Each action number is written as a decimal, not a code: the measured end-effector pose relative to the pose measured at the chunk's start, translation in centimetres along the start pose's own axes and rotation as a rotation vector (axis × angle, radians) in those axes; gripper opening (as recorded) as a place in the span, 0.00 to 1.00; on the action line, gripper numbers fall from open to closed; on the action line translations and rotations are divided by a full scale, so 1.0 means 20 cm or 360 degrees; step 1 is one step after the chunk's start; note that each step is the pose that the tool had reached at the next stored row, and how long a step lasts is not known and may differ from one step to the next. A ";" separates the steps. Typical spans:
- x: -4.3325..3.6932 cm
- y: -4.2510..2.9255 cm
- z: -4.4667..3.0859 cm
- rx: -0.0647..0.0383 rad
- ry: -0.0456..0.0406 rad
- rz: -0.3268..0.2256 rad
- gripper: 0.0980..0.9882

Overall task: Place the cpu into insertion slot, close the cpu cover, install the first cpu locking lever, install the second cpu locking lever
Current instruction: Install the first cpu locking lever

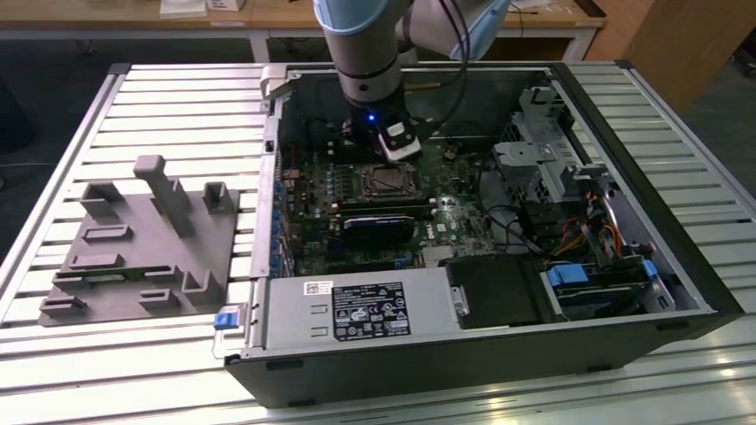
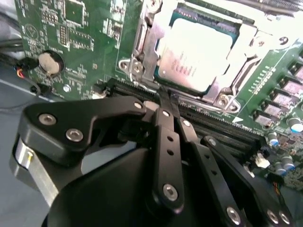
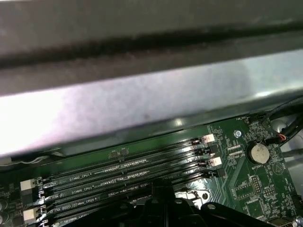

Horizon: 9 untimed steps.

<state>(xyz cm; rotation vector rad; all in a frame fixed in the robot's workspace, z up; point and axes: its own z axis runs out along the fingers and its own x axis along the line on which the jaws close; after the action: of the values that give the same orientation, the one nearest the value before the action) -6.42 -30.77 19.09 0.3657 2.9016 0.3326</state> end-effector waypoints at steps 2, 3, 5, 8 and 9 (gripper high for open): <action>-0.002 0.003 -0.009 -0.0001 0.0000 0.0000 0.01; -0.003 0.005 -0.017 0.0000 0.0000 0.0000 0.01; -0.006 0.009 -0.035 0.0000 0.0000 0.0000 0.01; -0.012 0.018 -0.069 0.0000 0.0000 0.0000 0.01; -0.014 0.020 -0.079 0.0000 0.0000 0.0000 0.01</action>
<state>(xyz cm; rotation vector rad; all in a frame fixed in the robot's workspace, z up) -6.42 -30.77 20.75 0.3658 2.9015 0.3327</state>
